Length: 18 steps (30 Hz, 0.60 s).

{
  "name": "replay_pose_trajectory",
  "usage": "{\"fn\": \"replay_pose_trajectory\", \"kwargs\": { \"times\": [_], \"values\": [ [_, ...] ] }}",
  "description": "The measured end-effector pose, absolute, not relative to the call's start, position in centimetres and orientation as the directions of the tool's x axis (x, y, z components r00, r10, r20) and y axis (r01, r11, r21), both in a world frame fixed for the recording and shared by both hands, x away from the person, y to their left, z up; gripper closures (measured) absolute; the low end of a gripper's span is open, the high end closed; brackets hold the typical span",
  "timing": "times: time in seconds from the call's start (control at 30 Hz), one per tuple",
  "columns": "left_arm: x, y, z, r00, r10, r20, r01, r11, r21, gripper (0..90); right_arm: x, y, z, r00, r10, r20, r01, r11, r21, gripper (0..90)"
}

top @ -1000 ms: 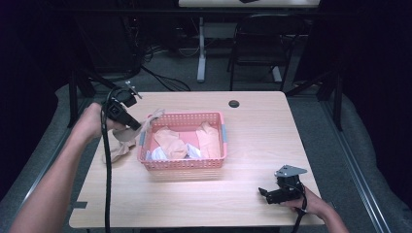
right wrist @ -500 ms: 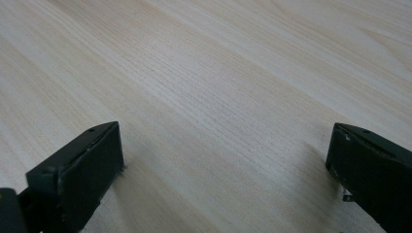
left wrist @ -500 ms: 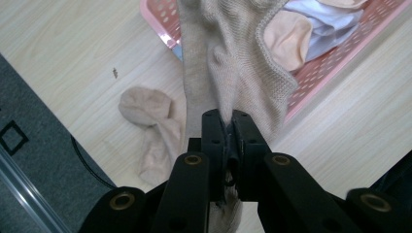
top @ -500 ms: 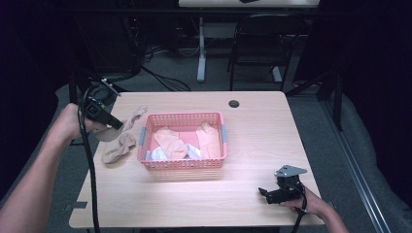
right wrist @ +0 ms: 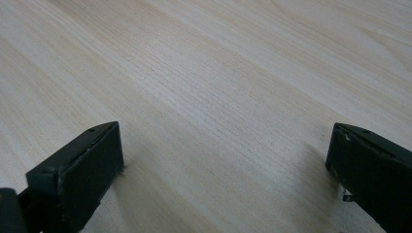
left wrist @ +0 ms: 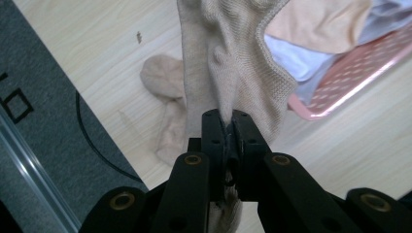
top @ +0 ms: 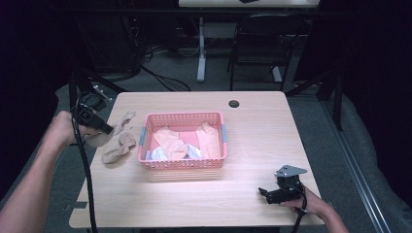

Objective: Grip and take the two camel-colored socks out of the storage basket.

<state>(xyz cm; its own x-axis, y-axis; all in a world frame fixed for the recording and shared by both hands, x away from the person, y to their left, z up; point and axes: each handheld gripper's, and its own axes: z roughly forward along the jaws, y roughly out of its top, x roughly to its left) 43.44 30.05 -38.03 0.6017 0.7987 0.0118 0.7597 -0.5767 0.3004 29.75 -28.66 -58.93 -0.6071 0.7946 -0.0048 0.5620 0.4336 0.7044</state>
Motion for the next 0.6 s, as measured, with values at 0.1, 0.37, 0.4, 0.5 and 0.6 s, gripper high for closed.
{"fn": "replay_pose_trajectory", "kwargs": {
  "times": [0.1,0.37,0.4,0.5,0.6],
  "values": [
    [43.8,30.5,-39.4,0.58,0.814,-0.005,0.78,-0.553,0.293,85.0,29.7,-28.7,-58.9,-0.607,0.795,-0.004,0.562,0.434,0.704,0.0],
    [44.4,31.4,-42.8,0.533,0.845,-0.03,0.815,-0.504,0.287,85.0,29.7,-28.7,-58.9,-0.607,0.795,-0.005,0.562,0.434,0.704,0.0],
    [44.5,31.5,-43.2,0.531,0.847,-0.022,0.815,-0.503,0.287,84.9,29.7,-28.7,-58.9,-0.607,0.794,-0.005,0.562,0.434,0.704,0.0],
    [44.7,31.5,-44.3,0.516,0.857,-0.014,0.823,-0.491,0.284,84.9,29.8,-28.7,-58.9,-0.609,0.793,-0.006,0.562,0.437,0.702,0.0],
    [44.9,31.7,-45.6,0.495,0.869,-0.007,0.835,-0.473,0.282,84.8,29.7,-28.7,-58.9,-0.609,0.793,-0.007,0.561,0.437,0.703,0.0]
  ]
}}
